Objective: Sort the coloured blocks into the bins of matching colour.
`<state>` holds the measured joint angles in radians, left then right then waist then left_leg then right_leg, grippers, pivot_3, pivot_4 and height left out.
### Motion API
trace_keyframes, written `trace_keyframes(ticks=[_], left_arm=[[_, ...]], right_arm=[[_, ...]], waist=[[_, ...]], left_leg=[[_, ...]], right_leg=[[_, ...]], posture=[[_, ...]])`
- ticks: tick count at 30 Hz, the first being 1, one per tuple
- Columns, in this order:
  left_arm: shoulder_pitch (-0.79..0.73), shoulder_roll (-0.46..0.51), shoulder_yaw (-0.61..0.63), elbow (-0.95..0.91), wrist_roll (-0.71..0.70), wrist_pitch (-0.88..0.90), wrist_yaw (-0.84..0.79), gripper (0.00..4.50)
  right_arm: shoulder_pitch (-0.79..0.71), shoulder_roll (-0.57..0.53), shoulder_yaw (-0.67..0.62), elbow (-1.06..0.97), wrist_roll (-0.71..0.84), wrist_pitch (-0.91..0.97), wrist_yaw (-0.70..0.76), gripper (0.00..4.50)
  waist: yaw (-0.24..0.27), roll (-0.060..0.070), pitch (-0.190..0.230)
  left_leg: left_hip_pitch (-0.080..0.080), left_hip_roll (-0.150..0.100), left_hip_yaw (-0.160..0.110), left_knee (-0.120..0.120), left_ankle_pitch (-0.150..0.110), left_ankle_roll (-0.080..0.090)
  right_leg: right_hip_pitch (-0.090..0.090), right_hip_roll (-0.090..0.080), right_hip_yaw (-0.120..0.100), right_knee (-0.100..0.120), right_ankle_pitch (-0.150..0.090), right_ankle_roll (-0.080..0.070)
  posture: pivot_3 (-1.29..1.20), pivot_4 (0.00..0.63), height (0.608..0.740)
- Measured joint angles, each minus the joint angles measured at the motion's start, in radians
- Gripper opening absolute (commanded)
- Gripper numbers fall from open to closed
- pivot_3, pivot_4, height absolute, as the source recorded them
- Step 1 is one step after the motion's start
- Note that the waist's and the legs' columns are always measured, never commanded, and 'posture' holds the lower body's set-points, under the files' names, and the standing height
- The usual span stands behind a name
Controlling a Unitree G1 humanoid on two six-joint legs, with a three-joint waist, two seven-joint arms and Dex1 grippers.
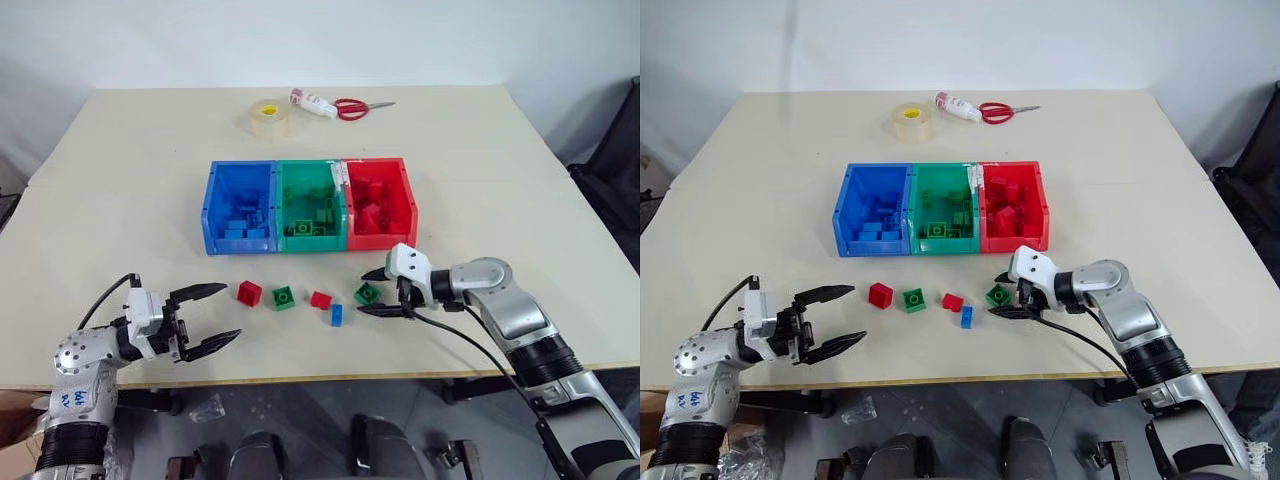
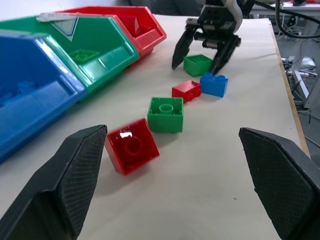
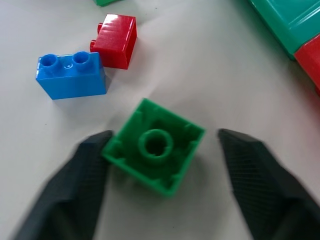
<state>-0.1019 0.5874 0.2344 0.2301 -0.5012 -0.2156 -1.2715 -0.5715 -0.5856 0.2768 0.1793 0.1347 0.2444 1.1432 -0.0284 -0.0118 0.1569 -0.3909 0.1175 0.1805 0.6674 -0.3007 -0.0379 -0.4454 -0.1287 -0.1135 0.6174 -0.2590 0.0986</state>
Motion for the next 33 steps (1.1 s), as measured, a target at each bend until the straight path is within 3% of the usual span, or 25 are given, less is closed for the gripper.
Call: trace_keyframes(ticks=[2,9,13,18,25,33], left_arm=[[0.002,0.000,0.001,-0.013,-0.001,0.000,0.006,4.50],[0.001,-0.001,0.000,-0.022,-0.001,0.000,0.019,4.50],[-0.007,-0.004,-0.001,-0.021,-0.001,-0.001,0.019,4.50],[-0.017,-0.005,-0.002,-0.017,-0.001,-0.003,0.019,4.50],[-0.018,-0.009,-0.002,-0.016,-0.001,-0.006,0.018,4.50],[-0.021,-0.009,-0.002,-0.015,-0.001,-0.006,0.013,4.50]], right_arm=[[0.000,0.000,-0.002,-0.003,0.000,-0.003,0.002,1.98],[-0.037,0.010,-0.032,-0.058,0.037,0.023,-0.001,1.97],[-0.165,0.048,-0.080,-0.047,0.055,0.021,-0.032,1.97],[-0.389,0.166,-0.088,0.198,0.014,-0.075,-0.116,1.97],[-0.522,0.295,-0.084,0.514,-0.079,-0.230,-0.228,4.36],[-0.498,0.286,-0.087,0.519,-0.088,-0.285,-0.210,4.47]], waist=[[0.000,0.000,0.000],[0.000,0.000,0.000],[-0.003,0.000,0.000],[-0.006,0.001,0.000],[-0.006,0.001,0.000],[-0.008,0.001,0.001]], left_leg=[[0.000,0.000,0.000,0.000,0.000,0.000],[0.000,0.000,0.000,0.000,0.000,0.000],[0.000,0.001,0.000,-0.001,0.000,0.000],[0.000,0.001,0.001,-0.001,0.000,0.000],[0.000,0.001,0.002,-0.002,0.000,-0.001],[0.000,0.001,0.002,-0.002,0.000,-0.001]], right_leg=[[0.000,0.000,0.000,0.000,0.000,0.000],[0.000,0.000,0.000,0.000,0.000,0.000],[-0.001,0.000,0.000,0.001,0.000,-0.001],[-0.001,0.000,0.000,0.001,0.000,-0.001],[-0.002,0.000,0.000,0.001,0.000,-0.001],[-0.002,0.000,0.000,0.001,0.000,-0.001]], posture=[[0.00,0.150,0.740],[0.00,0.150,0.740],[0.00,0.150,0.740],[0.00,0.150,0.740],[0.00,0.150,0.740],[0.00,0.150,0.740]])
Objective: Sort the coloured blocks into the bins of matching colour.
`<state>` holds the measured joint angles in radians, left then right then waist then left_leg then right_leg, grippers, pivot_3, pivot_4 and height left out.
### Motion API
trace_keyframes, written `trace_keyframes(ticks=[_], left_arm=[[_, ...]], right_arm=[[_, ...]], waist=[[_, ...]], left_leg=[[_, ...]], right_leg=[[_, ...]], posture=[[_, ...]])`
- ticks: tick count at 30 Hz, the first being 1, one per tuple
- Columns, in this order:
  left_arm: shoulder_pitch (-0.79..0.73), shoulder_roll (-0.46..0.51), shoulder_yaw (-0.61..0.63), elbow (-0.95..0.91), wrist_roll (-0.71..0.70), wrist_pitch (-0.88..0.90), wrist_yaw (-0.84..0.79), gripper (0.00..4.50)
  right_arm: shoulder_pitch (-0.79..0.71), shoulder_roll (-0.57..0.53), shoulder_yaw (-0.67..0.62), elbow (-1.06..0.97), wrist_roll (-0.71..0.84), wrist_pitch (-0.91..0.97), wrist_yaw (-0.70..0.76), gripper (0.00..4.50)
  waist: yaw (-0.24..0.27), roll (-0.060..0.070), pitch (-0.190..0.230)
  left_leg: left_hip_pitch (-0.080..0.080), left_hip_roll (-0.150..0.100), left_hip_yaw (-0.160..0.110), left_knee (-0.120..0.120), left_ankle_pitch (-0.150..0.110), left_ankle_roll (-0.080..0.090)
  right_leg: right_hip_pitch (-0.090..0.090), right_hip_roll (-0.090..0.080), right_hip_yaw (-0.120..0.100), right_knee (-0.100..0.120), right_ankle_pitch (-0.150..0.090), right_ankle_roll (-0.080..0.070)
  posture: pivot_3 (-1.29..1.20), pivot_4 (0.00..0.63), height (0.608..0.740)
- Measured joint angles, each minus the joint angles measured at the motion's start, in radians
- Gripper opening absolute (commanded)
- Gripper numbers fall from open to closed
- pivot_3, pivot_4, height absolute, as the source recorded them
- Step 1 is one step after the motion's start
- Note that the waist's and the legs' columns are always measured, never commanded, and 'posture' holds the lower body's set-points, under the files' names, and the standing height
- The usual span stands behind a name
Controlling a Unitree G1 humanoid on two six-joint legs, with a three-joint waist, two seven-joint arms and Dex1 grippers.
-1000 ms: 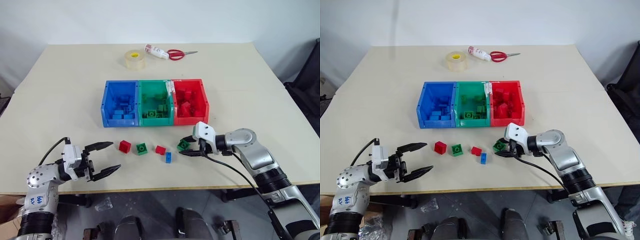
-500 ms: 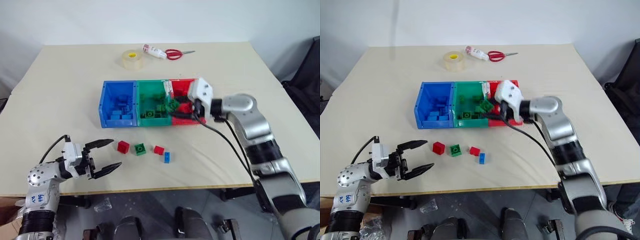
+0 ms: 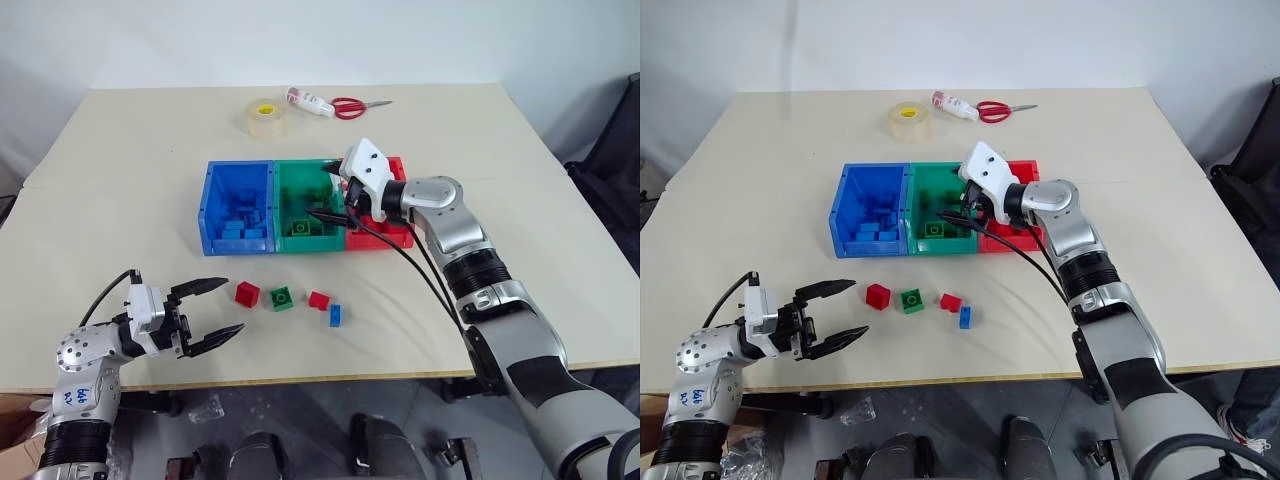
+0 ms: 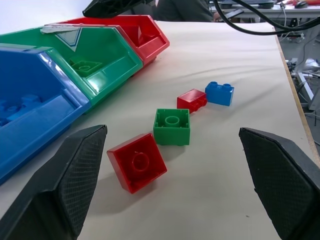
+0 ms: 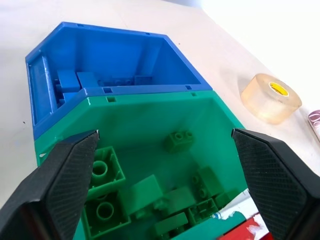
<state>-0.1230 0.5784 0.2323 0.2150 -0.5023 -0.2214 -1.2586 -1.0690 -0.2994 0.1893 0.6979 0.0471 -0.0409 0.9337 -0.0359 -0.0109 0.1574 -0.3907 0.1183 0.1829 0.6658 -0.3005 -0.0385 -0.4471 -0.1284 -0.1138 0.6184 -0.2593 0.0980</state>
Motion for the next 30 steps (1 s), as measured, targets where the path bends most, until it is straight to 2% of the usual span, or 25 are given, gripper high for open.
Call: trace_keyframes(ticks=[4,11,17,21,24,30], left_arm=[[-0.009,0.001,-0.001,0.005,0.000,0.000,-0.009,4.50],[-0.034,0.005,-0.008,0.038,-0.001,0.002,-0.033,4.50],[-0.049,0.023,0.000,0.065,-0.003,0.003,-0.059,4.50],[-0.052,0.030,0.003,0.080,-0.004,0.004,-0.078,4.50],[-0.054,0.034,0.005,0.096,-0.005,0.004,-0.092,4.50],[-0.063,0.034,0.005,0.113,-0.005,0.003,-0.094,4.50]], right_arm=[[0.124,-0.072,-0.004,-0.167,0.036,0.039,0.078,4.47],[0.448,-0.286,-0.059,-0.581,0.183,0.197,0.234,4.47],[0.744,-0.496,-0.202,-0.787,0.286,0.310,0.291,4.47],[0.877,-0.595,-0.311,-0.820,0.317,0.331,0.309,4.47],[0.920,-0.634,-0.359,-0.821,0.322,0.331,0.317,4.47],[0.871,-0.630,-0.336,-0.832,0.330,0.336,0.304,4.47]], waist=[[0.006,0.000,0.000],[0.008,0.000,0.000],[0.010,0.000,0.000],[0.008,-0.001,0.000],[0.007,-0.001,0.000],[0.009,-0.001,0.000]], left_leg=[[0.000,0.000,0.000,0.000,0.000,0.000],[0.000,0.000,0.000,0.000,0.000,0.000],[0.000,0.000,-0.001,0.000,-0.001,0.000],[0.001,0.000,0.000,0.000,-0.001,0.000],[0.002,0.000,0.000,0.000,-0.001,0.000],[0.002,0.000,0.000,0.001,-0.001,0.000]], right_leg=[[0.000,0.000,0.000,0.000,0.000,0.000],[0.000,0.000,0.000,-0.001,0.000,0.000],[0.001,0.000,0.000,-0.003,0.000,0.000],[0.001,0.000,0.000,-0.007,0.000,0.000],[0.001,0.000,0.000,-0.007,0.000,0.000],[0.001,-0.001,0.000,-0.007,0.000,0.000]], posture=[[0.00,0.150,0.740],[0.00,0.150,0.740],[0.00,0.150,0.740],[0.00,0.150,0.740],[0.00,0.150,0.740],[0.00,0.150,0.740]])
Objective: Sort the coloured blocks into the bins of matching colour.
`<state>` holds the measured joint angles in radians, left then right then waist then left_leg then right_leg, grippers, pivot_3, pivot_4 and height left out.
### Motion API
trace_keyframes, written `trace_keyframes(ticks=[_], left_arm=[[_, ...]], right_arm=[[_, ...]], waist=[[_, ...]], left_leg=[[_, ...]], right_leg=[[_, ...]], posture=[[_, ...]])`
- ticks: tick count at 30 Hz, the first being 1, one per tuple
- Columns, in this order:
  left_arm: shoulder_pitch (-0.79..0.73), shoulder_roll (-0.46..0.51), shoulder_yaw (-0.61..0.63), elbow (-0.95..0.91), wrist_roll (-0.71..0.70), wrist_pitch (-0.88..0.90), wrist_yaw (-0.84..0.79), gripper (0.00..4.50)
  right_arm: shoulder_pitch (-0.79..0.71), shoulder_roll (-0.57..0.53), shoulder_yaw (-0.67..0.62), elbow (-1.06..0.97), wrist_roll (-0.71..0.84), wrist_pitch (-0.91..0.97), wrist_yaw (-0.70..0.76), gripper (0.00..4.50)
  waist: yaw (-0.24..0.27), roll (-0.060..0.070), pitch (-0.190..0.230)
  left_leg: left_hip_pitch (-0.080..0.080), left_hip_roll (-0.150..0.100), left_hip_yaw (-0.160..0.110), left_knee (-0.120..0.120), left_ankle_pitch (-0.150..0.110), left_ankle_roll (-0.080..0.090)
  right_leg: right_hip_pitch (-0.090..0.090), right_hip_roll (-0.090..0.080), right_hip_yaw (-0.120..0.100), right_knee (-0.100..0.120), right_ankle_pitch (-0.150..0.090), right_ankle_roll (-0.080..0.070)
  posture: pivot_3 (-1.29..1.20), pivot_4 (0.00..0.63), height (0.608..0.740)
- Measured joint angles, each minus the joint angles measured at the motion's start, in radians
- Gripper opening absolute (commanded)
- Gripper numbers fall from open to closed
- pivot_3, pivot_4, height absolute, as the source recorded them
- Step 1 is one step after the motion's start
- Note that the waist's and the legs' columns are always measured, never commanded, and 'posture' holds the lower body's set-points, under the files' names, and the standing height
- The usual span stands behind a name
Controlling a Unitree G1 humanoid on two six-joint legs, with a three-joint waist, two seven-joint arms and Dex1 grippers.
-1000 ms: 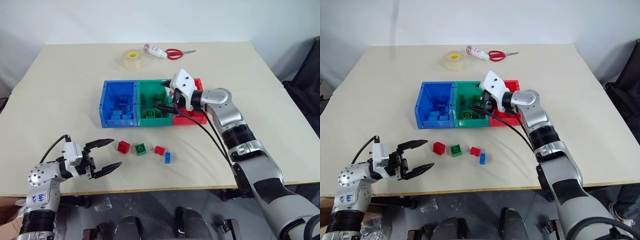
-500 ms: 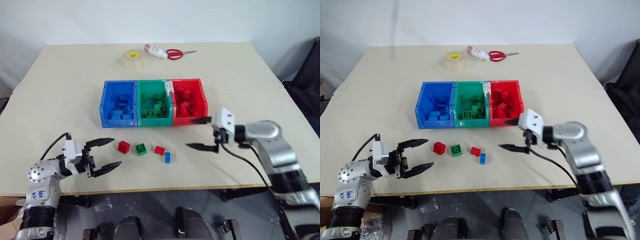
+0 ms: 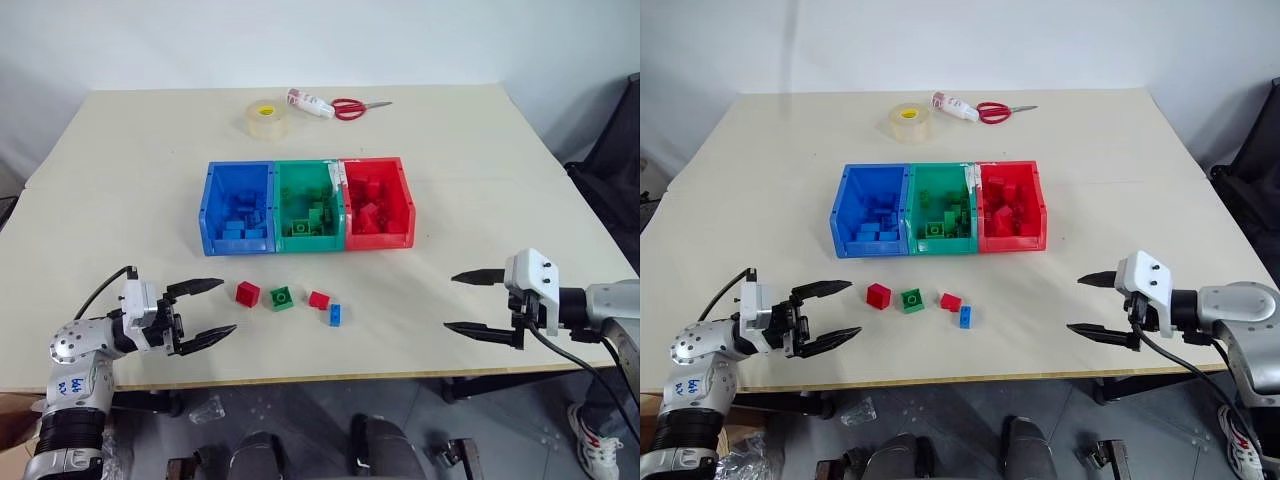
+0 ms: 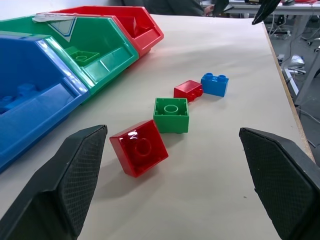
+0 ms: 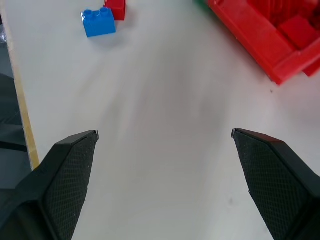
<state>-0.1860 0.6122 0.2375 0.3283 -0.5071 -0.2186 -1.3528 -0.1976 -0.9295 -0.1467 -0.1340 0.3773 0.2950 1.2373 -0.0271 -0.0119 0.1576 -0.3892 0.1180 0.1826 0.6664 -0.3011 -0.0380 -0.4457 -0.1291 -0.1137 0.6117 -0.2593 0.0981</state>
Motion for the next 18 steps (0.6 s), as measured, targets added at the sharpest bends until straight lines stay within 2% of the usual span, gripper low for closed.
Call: trace_keyframes(ticks=[3,8,16,18], left_arm=[[-0.002,0.000,0.000,-0.002,0.000,0.000,0.002,4.50],[0.004,-0.003,0.001,-0.025,-0.001,0.002,0.012,4.50],[0.050,-0.015,-0.002,-0.097,-0.006,0.023,0.031,4.50],[0.066,-0.017,-0.002,-0.120,-0.006,0.025,0.040,4.50]], right_arm=[[-0.064,0.042,0.070,-0.035,-0.003,0.033,-0.027,4.47],[-0.146,0.158,0.257,-0.079,-0.039,0.108,-0.084,4.47],[-0.297,0.348,0.482,0.034,-0.184,0.126,-0.162,4.47],[-0.303,0.361,0.514,0.062,-0.211,0.120,-0.163,4.08]], waist=[[-0.002,0.000,0.000],[-0.001,0.000,0.000],[0.001,0.000,0.000],[0.001,0.000,0.000]], left_leg=[[0.000,0.000,0.000,0.000,0.000,0.000],[0.000,0.000,0.000,0.000,0.000,0.000],[-0.001,0.000,0.000,0.001,0.000,0.000],[-0.001,0.000,0.000,0.001,0.000,0.000]], right_leg=[[0.000,0.000,0.000,0.000,0.000,0.000],[0.000,0.000,0.000,0.000,0.000,0.000],[0.000,0.000,-0.001,0.006,0.000,0.000],[0.000,0.000,-0.001,0.005,0.000,0.000]], posture=[[0.00,0.150,0.740],[0.00,0.150,0.740],[0.00,0.150,0.740],[0.00,0.150,0.740]])
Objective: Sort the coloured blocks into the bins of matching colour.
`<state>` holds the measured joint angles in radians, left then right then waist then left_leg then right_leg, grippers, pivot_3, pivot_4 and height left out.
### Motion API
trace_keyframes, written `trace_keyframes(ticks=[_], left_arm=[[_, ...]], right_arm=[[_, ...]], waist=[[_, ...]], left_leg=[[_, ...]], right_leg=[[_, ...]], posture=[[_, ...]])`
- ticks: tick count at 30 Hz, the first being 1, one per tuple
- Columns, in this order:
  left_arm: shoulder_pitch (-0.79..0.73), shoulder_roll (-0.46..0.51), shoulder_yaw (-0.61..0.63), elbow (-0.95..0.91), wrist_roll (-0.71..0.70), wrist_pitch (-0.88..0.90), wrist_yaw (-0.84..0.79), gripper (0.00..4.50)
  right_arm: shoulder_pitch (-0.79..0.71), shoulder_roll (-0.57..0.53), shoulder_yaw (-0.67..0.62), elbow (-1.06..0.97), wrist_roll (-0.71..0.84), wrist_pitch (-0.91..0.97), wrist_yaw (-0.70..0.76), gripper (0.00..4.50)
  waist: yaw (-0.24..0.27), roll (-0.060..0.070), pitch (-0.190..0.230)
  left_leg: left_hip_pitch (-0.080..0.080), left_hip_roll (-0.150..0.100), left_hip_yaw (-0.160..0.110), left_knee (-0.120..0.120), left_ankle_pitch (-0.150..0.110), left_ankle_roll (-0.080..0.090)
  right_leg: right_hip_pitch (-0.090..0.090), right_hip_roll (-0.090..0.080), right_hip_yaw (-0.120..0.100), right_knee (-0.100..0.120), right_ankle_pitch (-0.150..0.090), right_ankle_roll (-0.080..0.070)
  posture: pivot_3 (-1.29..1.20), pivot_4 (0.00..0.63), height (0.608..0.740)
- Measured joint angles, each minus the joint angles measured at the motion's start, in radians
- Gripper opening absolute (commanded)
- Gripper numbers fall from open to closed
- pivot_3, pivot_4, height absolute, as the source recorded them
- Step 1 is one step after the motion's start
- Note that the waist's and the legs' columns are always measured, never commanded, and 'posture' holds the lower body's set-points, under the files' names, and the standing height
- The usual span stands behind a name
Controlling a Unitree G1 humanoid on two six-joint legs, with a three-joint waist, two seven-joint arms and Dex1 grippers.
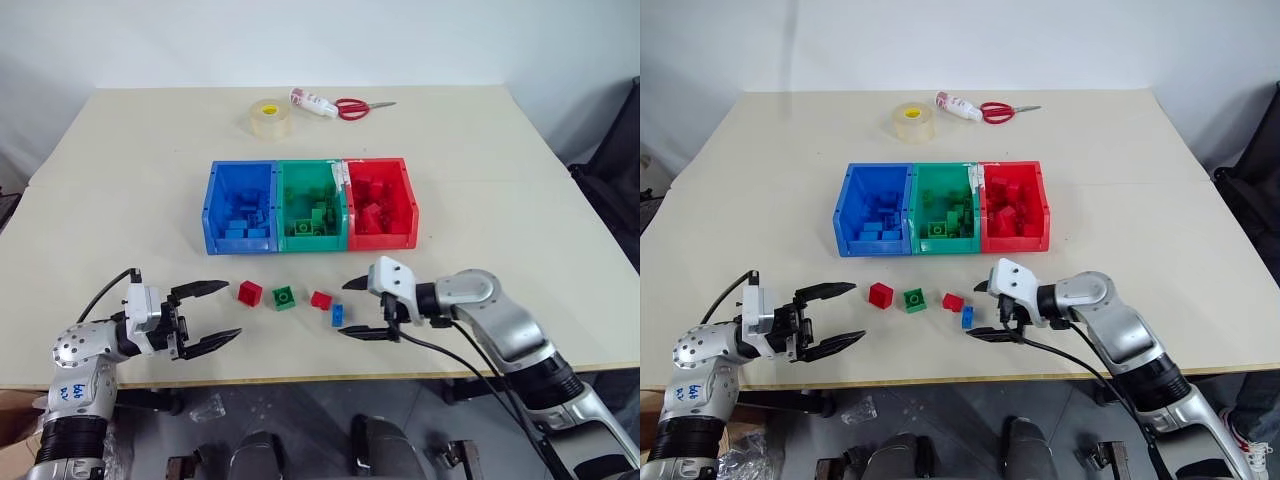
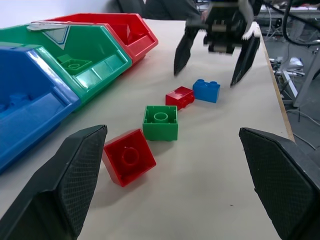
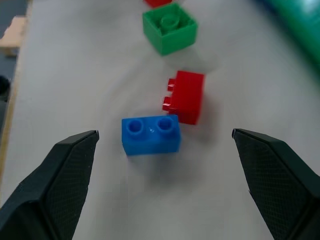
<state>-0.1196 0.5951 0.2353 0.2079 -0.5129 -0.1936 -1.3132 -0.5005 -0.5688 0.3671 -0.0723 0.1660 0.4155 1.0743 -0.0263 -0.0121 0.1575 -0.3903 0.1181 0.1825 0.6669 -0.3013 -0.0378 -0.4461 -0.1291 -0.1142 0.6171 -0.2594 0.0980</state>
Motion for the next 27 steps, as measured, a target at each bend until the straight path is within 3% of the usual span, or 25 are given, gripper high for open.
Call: trace_keyframes(ticks=[2,8,19,27], left_arm=[[0.013,-0.001,0.000,-0.008,-0.001,0.003,0.006,4.50],[0.037,-0.004,0.000,-0.041,-0.007,0.009,0.021,4.50],[0.046,-0.005,0.000,-0.042,-0.009,0.009,0.032,4.50],[-0.017,-0.020,-0.011,-0.022,-0.009,0.008,0.032,4.50]], right_arm=[[0.000,0.010,0.015,0.011,-0.012,-0.007,-0.004,3.58],[0.000,0.027,0.017,0.014,-0.012,-0.016,-0.012,1.45],[-0.068,0.051,-0.065,-0.036,0.029,0.018,-0.043,1.42],[-0.326,0.256,-0.064,0.219,-0.010,-0.071,-0.126,1.42]], waist=[[-0.001,0.000,0.000],[-0.002,0.000,0.000],[-0.003,0.000,0.000],[-0.006,0.000,0.000]], left_leg=[[0.000,0.000,0.000,0.000,0.000,0.000],[0.000,0.000,0.000,0.000,0.000,0.000],[0.000,0.000,0.000,0.000,0.000,0.000],[0.000,0.001,0.001,-0.001,0.000,-0.001]], right_leg=[[0.000,0.000,0.000,0.000,0.000,0.000],[0.000,0.000,0.000,0.000,0.000,0.000],[0.000,0.000,0.000,0.000,0.000,0.000],[-0.001,0.001,0.000,0.002,-0.001,-0.001]], posture=[[0.00,0.150,0.740],[0.00,0.150,0.740],[0.00,0.150,0.740],[0.00,0.150,0.740]])
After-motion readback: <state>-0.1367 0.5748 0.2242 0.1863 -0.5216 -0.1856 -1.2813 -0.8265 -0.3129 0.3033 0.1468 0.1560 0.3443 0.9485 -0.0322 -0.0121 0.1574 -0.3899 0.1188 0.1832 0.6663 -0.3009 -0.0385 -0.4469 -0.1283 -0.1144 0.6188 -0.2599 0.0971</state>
